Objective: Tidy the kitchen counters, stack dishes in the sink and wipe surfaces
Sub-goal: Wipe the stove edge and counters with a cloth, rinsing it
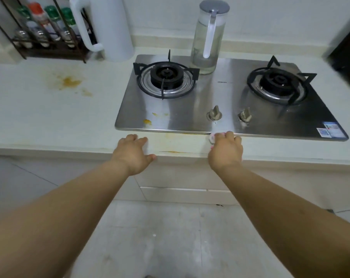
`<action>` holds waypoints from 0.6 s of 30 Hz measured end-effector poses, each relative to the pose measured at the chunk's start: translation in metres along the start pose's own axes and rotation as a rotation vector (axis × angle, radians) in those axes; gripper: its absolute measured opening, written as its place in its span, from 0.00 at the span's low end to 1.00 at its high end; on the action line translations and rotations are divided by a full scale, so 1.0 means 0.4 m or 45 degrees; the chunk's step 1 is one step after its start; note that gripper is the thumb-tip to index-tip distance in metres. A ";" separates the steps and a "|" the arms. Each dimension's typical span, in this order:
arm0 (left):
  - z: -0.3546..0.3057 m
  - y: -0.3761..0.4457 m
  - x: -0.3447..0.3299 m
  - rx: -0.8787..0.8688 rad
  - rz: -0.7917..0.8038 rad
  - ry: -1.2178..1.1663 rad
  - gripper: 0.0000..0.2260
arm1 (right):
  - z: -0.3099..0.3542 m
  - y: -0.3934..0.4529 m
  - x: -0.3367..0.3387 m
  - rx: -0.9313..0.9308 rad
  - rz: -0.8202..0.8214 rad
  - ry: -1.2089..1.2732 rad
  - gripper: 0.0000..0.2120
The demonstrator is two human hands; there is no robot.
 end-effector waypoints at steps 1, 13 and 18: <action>0.000 0.002 0.000 0.004 -0.007 0.001 0.31 | 0.061 -0.003 -0.016 0.095 0.021 0.014 0.20; 0.002 0.002 -0.008 0.036 0.016 -0.021 0.32 | 0.003 0.004 0.003 0.040 -0.018 -0.011 0.18; 0.003 0.008 -0.011 0.029 0.051 -0.011 0.32 | 0.175 -0.008 -0.045 0.215 0.053 0.068 0.18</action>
Point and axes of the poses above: each hand's wrist, its own y-axis towards the middle knuckle, its own x-axis out of the back of the hand, z = x × y, the point moved 9 cm from there along y, towards the middle knuckle, and after that the axes turned 4 degrees about z, right-handed, at the moved point
